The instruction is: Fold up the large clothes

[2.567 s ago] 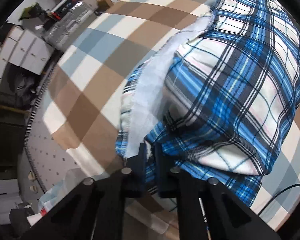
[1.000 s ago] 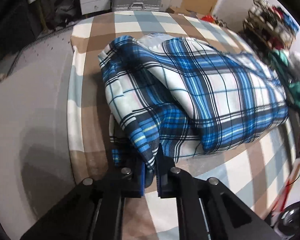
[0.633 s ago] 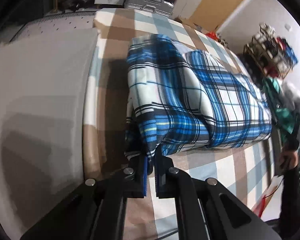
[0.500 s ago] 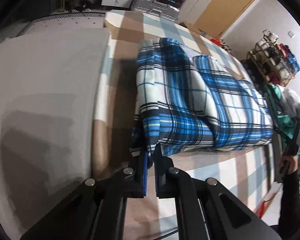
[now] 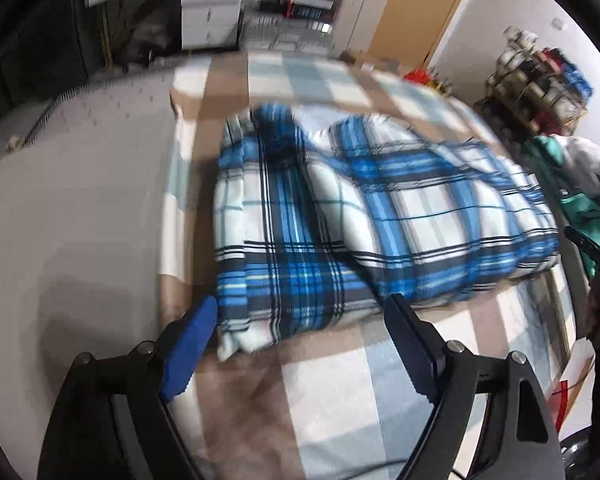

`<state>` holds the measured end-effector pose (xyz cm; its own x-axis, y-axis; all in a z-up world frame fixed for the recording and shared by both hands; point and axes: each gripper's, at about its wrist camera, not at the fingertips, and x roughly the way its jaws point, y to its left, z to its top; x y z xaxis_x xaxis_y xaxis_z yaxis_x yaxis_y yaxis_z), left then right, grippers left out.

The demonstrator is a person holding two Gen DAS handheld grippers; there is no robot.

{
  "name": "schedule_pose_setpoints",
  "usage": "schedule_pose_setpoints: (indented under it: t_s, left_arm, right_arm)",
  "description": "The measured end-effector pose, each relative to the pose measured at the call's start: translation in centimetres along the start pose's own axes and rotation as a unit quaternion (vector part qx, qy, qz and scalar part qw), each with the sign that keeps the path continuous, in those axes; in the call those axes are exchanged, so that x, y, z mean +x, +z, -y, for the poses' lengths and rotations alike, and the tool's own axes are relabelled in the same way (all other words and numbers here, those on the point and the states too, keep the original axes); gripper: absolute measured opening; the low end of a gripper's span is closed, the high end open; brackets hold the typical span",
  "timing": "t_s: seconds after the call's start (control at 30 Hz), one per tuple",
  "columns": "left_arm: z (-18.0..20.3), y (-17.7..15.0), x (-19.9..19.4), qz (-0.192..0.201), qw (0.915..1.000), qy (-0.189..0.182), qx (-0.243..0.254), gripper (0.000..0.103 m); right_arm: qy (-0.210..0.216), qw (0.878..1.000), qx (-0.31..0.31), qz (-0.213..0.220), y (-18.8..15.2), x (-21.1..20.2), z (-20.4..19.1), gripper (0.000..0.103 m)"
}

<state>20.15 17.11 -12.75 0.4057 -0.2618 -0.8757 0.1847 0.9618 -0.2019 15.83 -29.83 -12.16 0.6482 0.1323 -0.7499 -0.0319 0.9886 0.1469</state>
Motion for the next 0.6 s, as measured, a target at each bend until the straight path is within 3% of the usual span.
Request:
schedule_pose_setpoints:
  t_s: [0.07, 0.1, 0.13, 0.17, 0.2, 0.23, 0.3, 0.37, 0.47, 0.57, 0.6]
  left_arm:
    - [-0.4, 0.6, 1.6, -0.014, 0.9996, -0.001, -0.025, 0.082]
    - [-0.6, 0.6, 1.8, -0.013, 0.9992, 0.000, -0.037, 0.073]
    - [-0.7, 0.6, 2.2, -0.017, 0.9989, 0.008, -0.044, 0.044]
    - [-0.8, 0.6, 2.6, -0.027, 0.9984, 0.024, -0.044, 0.026]
    - [-0.7, 0.4, 2.7, -0.029, 0.9982, 0.030, -0.044, 0.014]
    - [-0.6, 0.3, 2.6, -0.024, 0.9984, 0.029, -0.042, 0.008]
    - [-0.6, -0.1, 2.1, -0.022, 0.9987, 0.024, -0.039, 0.002]
    - [-0.7, -0.3, 1.4, -0.016, 0.9991, 0.017, -0.036, 0.001]
    - [-0.7, -1.0, 0.1, -0.006, 0.9994, 0.029, -0.019, 0.000]
    - [-0.8, -1.5, -1.0, 0.000, 0.9995, 0.023, -0.021, 0.000]
    - [-0.7, -1.5, -1.4, 0.006, 0.9996, 0.019, -0.022, 0.000]
  right_arm:
    - [0.001, 1.000, -0.005, -0.020, 0.1, 1.7, -1.3, 0.089]
    - [0.000, 1.000, -0.007, -0.031, 0.3, 2.8, -1.9, 0.086]
    - [-0.006, 0.999, -0.004, -0.039, 0.3, 3.6, -2.1, 0.082]
    - [-0.012, 0.999, 0.001, -0.047, 0.3, 4.5, -2.3, 0.058]
    - [-0.022, 0.998, 0.007, -0.057, 0.4, 5.5, -2.4, 0.016]
    - [-0.034, 0.997, 0.013, -0.066, 0.3, 6.1, -2.1, 0.000]
    - [-0.043, 0.997, 0.032, -0.060, 0.3, 6.3, -1.0, 0.000]
    - [-0.083, 0.995, 0.032, -0.035, 0.6, 5.8, 0.4, 0.000]
    - [-0.113, 0.992, 0.049, -0.031, 0.9, 5.3, 2.9, 0.000]
    - [-0.098, 0.993, 0.060, -0.031, 0.8, 4.4, 4.6, 0.000]
    - [-0.072, 0.995, 0.069, -0.032, 0.7, 3.9, 4.8, 0.004]
